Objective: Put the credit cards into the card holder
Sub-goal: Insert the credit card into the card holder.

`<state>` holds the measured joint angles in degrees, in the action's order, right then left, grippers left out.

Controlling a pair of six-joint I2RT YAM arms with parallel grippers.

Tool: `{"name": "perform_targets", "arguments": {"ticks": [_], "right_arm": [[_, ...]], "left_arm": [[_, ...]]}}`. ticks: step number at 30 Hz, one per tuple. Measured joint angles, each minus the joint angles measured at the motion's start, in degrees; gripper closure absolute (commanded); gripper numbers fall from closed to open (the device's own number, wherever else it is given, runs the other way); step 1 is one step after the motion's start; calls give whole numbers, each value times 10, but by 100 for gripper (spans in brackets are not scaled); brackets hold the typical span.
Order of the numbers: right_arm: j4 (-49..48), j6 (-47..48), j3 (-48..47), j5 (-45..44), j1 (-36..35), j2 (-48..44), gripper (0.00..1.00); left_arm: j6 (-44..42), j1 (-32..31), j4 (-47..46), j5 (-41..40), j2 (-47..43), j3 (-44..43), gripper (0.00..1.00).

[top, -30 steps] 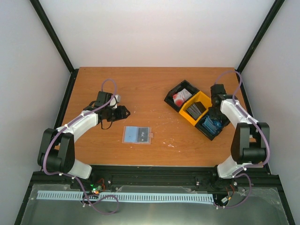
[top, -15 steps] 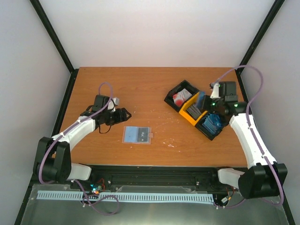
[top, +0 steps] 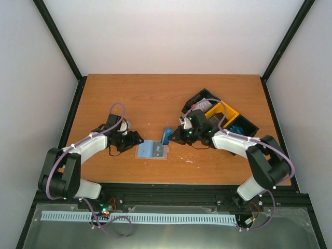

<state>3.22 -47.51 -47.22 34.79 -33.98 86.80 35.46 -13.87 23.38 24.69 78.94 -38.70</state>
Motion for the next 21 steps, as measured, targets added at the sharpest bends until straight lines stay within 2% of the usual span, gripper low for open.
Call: {"name": "perform_targets", "arguments": {"ticks": [6,16,21], "right_arm": [[-75,-44,-15,12,-37,94,97],[-110,-64,-32,24,-82,176,97],[-112,-69,-32,21,-85,186,97]], "left_arm": [[8,0,7,2,23,0,37],[28,0,13,-6,27,16,44],[28,0,10,0,28,19,46]]}}
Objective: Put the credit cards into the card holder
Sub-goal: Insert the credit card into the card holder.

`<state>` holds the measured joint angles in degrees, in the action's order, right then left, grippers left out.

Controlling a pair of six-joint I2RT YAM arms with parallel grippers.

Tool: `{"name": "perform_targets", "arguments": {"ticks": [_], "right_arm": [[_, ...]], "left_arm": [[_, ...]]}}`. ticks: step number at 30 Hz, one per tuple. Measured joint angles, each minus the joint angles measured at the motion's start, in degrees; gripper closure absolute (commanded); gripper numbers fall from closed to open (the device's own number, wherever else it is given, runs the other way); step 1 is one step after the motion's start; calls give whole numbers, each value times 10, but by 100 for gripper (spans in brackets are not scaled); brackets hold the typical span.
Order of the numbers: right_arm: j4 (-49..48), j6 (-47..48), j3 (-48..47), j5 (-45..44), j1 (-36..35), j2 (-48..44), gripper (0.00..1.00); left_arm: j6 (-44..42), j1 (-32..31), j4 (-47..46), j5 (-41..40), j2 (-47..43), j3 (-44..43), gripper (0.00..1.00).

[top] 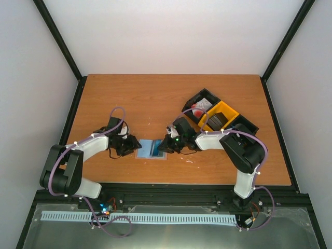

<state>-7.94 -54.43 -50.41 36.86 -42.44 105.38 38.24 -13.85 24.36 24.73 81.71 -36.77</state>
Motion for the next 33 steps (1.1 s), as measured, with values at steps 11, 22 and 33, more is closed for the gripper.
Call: {"name": "perform_targets", "arguments": {"ticks": [11,22,33], "right_arm": [[13,27,-2,16,0,12,97],[46,56,-10,33,18,7,97],[55,55,-33,43,23,20,97]], "left_arm": [[-3,0,-2,8,3,2,51],[-5,0,-2,8,3,2,52],[-11,0,-4,17,10,2,57]]}}
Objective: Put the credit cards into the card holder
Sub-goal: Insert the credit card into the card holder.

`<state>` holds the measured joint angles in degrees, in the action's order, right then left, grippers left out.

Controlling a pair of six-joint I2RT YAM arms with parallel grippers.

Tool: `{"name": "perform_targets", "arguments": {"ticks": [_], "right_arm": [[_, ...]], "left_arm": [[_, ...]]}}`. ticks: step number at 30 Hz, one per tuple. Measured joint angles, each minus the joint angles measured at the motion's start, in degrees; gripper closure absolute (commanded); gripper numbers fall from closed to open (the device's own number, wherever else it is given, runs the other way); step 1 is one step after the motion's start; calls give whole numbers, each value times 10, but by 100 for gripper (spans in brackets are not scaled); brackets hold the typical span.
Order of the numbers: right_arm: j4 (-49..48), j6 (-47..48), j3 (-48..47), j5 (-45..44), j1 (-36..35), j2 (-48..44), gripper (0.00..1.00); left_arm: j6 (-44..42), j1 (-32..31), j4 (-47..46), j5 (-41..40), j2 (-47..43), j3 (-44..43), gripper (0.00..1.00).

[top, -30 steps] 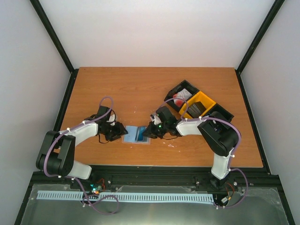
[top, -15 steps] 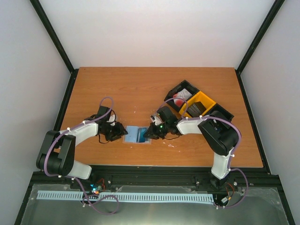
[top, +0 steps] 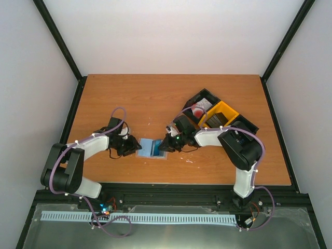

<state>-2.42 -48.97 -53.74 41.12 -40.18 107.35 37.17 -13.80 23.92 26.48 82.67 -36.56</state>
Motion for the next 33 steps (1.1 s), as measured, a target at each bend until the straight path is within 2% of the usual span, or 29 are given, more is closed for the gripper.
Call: {"name": "perform_targets", "arguments": {"ticks": [19,33], "right_arm": [[-79,-64,1,25,0,46,97],[-96,-75,-40,39,-19,93,88]], "left_arm": [[-5,2,-20,28,9,6,58],[-5,3,-24,34,9,7,57]]}}
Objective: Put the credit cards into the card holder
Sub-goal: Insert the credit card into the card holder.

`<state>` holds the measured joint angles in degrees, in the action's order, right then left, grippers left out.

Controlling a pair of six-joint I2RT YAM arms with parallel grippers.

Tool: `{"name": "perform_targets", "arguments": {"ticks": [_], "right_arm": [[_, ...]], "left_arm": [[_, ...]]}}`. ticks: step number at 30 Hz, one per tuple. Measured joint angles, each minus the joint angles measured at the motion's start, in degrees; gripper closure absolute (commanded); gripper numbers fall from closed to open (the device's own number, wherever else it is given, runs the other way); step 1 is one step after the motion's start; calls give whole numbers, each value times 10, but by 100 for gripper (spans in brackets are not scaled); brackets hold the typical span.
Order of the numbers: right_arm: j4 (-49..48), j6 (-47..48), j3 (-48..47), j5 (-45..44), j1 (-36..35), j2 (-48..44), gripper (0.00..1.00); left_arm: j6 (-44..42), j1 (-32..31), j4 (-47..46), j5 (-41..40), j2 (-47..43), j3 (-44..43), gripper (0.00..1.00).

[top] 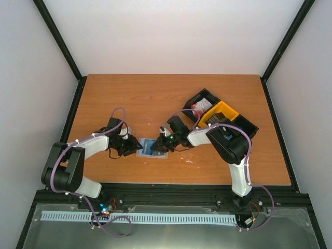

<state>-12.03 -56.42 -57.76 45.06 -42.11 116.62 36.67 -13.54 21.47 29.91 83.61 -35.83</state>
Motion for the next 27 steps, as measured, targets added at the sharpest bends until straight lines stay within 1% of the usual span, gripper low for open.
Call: {"name": "perform_targets", "arguments": {"ticks": [6,10,18,23,26,27], "right_arm": [[8,1,-19,0,-5,6,76],[8,3,-23,0,-7,7,71],[4,2,-26,0,-9,8,71],[-21,-11,-26,-5,-14,16,72],[-37,-20,-26,-5,-16,21,75],[-41,-21,-26,-5,-16,22,79]], "left_arm": [[0,0,0,1,0,0,57],[0,0,0,1,0,0,57],[1,0,-5,-3,-7,5,54],[3,0,-9,-5,-19,15,54],[3,0,-11,0,-20,16,54],[3,0,-12,0,-20,16,54]]}}
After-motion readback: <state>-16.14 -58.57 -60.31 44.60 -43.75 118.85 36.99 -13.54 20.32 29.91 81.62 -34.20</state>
